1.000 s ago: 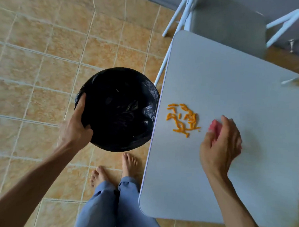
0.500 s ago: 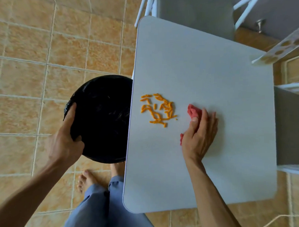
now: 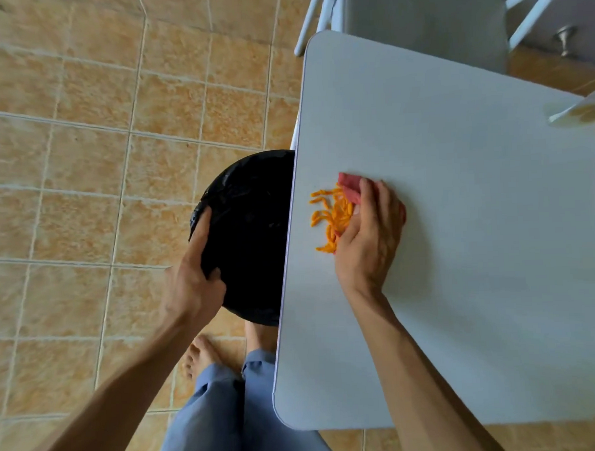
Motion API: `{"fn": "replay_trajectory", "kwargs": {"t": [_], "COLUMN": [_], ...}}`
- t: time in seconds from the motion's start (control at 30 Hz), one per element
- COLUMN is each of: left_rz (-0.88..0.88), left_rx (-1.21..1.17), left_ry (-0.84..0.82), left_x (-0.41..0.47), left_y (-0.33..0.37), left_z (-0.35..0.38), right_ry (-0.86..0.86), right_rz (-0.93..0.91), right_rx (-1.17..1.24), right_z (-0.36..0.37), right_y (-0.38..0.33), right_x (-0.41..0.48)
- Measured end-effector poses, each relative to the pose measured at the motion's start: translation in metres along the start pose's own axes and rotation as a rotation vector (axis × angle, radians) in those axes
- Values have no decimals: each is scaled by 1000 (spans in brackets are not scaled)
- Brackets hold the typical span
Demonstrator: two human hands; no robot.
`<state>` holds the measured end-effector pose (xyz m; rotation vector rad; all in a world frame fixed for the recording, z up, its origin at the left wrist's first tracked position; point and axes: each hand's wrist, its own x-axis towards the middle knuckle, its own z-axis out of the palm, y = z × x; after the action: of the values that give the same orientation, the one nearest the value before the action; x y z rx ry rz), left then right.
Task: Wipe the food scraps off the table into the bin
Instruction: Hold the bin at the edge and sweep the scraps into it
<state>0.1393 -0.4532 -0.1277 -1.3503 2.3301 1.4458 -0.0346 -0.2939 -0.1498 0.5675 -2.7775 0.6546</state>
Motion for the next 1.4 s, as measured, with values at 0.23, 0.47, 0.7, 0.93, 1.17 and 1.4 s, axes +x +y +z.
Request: {"fn": "replay_trajectory", "kwargs": {"t": [0.23, 0.47, 0.7, 0.93, 1.17, 1.4], "left_rz": [-18, -80, -120, -97, -107, -78], "left_rx": [-53, -86, -101, -124, -122, -193], "left_ry": [58, 84, 93, 89, 79, 181], "left_x": [-2, -5, -8, -8, -2, -2], "left_y": [-4, -17, -26, -23, -29, -49], "left_z": [2, 0, 2, 10, 6, -4], "right_ry": [-248, -367, 30, -306, -175, -255], "right_rz": [-143, -166, 80, -119, -173, -112], "right_rx": [165, 376, -10, 85, 383, -31], "right_z": [3, -33, -25, -7, -26, -27], "right_y": [-71, -83, 7, -77, -77, -36], "right_x": [-33, -25, -22, -36, -12, -19]}}
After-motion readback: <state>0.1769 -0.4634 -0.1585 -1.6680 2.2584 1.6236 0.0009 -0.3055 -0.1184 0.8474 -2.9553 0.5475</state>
